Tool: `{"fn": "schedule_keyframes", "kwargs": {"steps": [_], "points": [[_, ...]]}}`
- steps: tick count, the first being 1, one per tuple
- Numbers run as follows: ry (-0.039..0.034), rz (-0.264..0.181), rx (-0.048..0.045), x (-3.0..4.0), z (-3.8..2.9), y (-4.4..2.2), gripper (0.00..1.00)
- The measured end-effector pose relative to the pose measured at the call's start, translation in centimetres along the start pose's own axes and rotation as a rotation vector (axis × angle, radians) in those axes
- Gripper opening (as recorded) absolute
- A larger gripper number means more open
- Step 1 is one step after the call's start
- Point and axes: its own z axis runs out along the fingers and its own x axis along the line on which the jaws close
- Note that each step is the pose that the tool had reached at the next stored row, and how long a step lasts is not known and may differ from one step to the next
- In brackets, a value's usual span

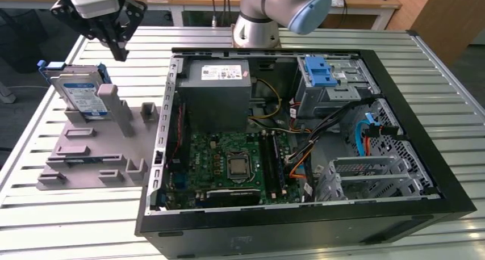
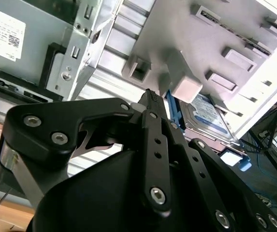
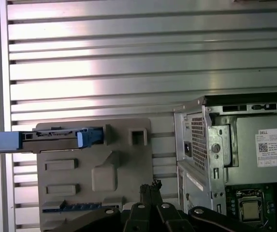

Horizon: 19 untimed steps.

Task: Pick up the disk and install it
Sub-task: 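Reach for the disk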

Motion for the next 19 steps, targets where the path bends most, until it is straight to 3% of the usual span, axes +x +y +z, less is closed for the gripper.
{"fn": "schedule_keyframes", "kwargs": {"steps": [11,19], "points": [[0.0013,0.000,0.0001,4.41,0.20,0.04,0.11],[0.0071,0.000,0.0006,6.92,0.39,0.31,0.11]]}}
